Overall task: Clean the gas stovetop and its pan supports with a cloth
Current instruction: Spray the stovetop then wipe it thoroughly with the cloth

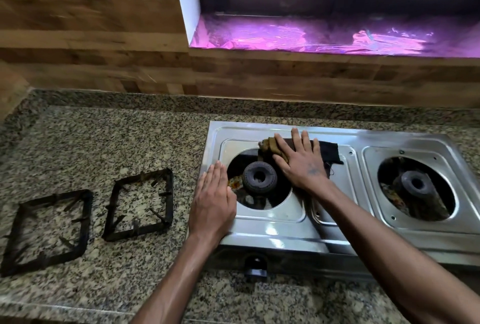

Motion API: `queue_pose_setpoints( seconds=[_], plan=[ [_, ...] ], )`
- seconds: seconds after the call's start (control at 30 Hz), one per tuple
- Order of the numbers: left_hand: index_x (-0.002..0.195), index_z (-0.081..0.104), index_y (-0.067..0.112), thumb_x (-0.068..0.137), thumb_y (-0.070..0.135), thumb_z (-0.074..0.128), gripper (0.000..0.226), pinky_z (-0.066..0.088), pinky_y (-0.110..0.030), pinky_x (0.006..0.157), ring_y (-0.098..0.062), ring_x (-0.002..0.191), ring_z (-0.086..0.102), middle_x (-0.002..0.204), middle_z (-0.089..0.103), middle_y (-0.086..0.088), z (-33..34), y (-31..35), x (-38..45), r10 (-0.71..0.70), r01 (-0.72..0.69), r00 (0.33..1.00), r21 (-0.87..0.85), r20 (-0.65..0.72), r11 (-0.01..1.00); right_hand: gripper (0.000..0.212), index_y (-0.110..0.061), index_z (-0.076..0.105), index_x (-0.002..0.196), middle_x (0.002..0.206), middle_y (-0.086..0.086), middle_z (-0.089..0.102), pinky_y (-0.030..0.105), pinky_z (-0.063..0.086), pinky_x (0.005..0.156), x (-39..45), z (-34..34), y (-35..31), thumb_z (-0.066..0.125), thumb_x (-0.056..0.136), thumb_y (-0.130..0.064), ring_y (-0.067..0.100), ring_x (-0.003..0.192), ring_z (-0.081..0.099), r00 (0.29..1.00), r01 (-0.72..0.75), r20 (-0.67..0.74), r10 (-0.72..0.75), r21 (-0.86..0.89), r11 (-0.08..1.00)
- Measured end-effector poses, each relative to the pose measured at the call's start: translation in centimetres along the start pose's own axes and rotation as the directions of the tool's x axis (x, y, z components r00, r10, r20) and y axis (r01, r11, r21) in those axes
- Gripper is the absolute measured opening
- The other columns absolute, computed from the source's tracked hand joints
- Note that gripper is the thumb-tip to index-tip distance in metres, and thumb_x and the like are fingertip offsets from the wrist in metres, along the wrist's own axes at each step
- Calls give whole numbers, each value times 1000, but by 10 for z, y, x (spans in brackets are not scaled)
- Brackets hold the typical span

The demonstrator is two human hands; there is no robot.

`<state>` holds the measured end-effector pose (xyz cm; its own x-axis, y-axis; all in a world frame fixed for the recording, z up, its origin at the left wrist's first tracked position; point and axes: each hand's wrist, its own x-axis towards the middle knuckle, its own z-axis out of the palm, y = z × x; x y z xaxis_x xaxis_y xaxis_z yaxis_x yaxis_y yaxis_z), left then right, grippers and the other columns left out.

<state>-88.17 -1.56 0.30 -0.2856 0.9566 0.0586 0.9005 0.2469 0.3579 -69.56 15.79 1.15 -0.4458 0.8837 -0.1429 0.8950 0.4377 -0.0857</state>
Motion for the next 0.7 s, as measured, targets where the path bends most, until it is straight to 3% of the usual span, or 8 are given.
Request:
queue_pose_setpoints(
  seconds=[0.23, 0.4, 0.5, 0.7],
  plan=[
    [155, 10, 12, 98, 32, 14, 61, 2, -33, 124, -12, 150, 2, 163, 7, -4, -1, 0, 0, 6, -6, 1000, -1, 3, 1000, 60, -48, -7, 154, 167, 4, -13, 47, -5, 124, -31, 3, 10, 22, 102, -58, 25, 154, -12, 1000, 13, 22, -14, 28, 1000],
    [155, 11, 11, 98, 32, 14, 61, 2, -34, 124, -13, 150, 3, 163, 9, -5, 0, 0, 0, 4, -4, 1000, 6, -3, 1000, 61, -60, -12, 145, 163, -3, -25, 40, -12, 123, -131, 3, 13, -8, 85, -67, 17, 151, -23, 993, -17, 120, 2, 121, 993],
    [155, 12, 10, 98, 32, 15, 61, 0, -33, 123, -14, 150, 5, 163, 10, -6, 0, 0, -1, 15, -15, 1000, 11, -8, 1000, 59, -63, -14, 144, 160, -6, -31, 39, -13, 122, -166, 8, -1, -11, 85, -69, 17, 150, -26, 990, 40, 132, -51, 86, 996],
    [155, 12, 10, 98, 32, 14, 61, 2, -34, 123, -14, 150, 4, 163, 10, -6, 1, -1, 0, 10, -10, 1000, 11, 2, 1000, 63, -57, -9, 150, 165, -3, -19, 44, -7, 124, -125, 12, 16, -6, 88, -67, 20, 153, -17, 998, 6, 66, -12, 91, 996]
  ],
)
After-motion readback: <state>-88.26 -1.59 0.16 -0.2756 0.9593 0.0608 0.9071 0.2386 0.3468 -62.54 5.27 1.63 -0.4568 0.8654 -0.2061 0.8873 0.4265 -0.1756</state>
